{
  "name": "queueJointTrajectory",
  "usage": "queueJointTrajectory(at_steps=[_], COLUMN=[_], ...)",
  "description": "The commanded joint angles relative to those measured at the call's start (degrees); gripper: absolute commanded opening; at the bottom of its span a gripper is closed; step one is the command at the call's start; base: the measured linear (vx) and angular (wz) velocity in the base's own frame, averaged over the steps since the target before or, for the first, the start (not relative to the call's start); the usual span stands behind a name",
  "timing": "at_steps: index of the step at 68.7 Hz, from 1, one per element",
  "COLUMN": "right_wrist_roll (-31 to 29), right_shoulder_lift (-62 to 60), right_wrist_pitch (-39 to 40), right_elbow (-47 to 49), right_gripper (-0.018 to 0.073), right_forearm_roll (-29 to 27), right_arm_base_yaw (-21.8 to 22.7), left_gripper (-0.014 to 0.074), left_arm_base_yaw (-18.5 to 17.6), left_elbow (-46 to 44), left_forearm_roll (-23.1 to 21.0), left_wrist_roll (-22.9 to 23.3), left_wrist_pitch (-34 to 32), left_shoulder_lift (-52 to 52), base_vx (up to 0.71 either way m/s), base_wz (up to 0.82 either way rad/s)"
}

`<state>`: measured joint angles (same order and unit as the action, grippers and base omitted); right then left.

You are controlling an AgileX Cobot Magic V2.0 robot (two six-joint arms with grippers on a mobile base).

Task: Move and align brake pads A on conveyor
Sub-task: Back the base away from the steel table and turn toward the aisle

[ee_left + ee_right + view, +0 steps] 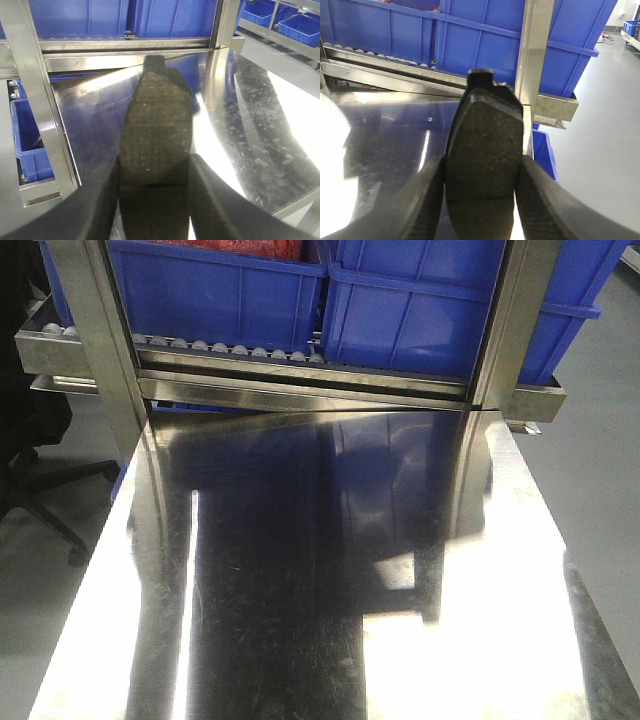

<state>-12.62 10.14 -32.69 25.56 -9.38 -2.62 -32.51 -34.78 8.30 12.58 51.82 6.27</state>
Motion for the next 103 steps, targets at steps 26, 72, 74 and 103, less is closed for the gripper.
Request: queueJointTrajectory(at_steps=[26,72,74,103], right_wrist_roll=[-0.5,-0.5,-0.5,-0.5], right_shoulder_lift=[0.5,0.5,0.5,0.5], right_wrist_pitch=[6.0,6.0,6.0,6.0], right_elbow=[1.6,1.6,1.6,1.6], right_gripper=[-0.0006,-0.0006,-0.0006,-0.0006], right_forearm_roll=[-1.6,-1.6,-1.6,-1.6], right_arm_base_yaw=[0.2,0.2,0.2,0.2], left_gripper=[-0.0006,-0.0006,-0.0006,-0.0006], left_arm_base_yaw=[-0.3,-0.3,-0.3,-0.3], left_elbow=[-1.3,-1.3,-1.3,-1.3], left_forearm_roll=[0.2,0.2,0.2,0.1], left_wrist_roll=[-0.1,-0.1,-0.1,-0.1], left_wrist_pitch=[-5.7,-5.6,-5.6,-5.3], left_shoulder_lift=[1.0,1.0,1.0,1.0], base_vx=[-0.03,-0.2,-0.23,-0.22], base_wz=[0.12,0.8,0.88,0.87])
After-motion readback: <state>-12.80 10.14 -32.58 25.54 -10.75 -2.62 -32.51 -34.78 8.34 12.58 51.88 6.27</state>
